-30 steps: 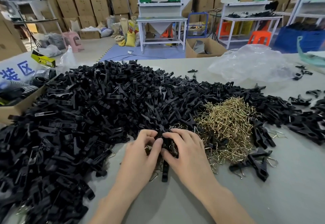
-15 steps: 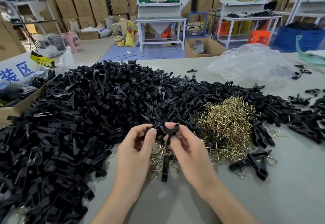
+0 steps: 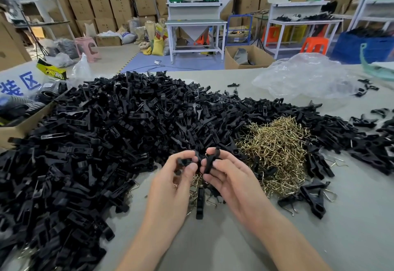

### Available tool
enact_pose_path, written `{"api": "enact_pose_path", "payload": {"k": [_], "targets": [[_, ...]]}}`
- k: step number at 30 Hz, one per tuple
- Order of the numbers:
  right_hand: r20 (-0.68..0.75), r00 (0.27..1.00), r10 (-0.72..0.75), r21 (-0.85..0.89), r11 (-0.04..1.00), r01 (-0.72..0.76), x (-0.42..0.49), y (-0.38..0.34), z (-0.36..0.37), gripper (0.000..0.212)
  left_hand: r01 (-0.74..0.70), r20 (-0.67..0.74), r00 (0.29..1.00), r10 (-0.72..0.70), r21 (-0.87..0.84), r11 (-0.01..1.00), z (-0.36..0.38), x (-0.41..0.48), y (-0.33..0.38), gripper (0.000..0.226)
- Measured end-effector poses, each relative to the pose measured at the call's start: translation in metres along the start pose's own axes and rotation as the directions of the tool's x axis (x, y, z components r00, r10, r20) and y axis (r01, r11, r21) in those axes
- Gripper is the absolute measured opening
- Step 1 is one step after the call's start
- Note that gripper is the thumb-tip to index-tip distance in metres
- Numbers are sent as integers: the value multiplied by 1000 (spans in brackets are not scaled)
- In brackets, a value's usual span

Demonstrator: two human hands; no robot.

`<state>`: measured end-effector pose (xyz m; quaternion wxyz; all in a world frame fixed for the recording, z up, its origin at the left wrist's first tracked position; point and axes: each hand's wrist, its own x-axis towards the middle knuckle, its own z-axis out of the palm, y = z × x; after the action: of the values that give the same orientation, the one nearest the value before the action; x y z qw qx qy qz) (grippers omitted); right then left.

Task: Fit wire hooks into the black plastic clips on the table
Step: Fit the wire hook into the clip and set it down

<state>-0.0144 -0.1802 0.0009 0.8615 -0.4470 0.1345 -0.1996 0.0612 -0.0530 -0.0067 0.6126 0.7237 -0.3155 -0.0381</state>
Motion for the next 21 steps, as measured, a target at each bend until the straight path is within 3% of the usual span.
{"api": "enact_pose_path", "payload": {"k": [4, 11, 16, 21], "targets": [[24, 993, -118, -255, 959, 120, -2, 4, -3, 25, 34, 56, 998, -37, 55, 998, 0, -3, -1, 48], [40, 988, -152, -425, 892, 155, -4, 6, -2, 45, 70, 44, 997, -69, -6, 998, -1, 1, 0, 52], [57, 979, -195, -484, 852, 198, -6, 2, -1, 44, 98, 8, 995, -98, -158, 983, -1, 2, 2, 31], [33, 980, -196, -484, 855, 188, -5, 4, -2, 45, 109, 21, 994, -107, -153, 982, -2, 1, 3, 23]]}}
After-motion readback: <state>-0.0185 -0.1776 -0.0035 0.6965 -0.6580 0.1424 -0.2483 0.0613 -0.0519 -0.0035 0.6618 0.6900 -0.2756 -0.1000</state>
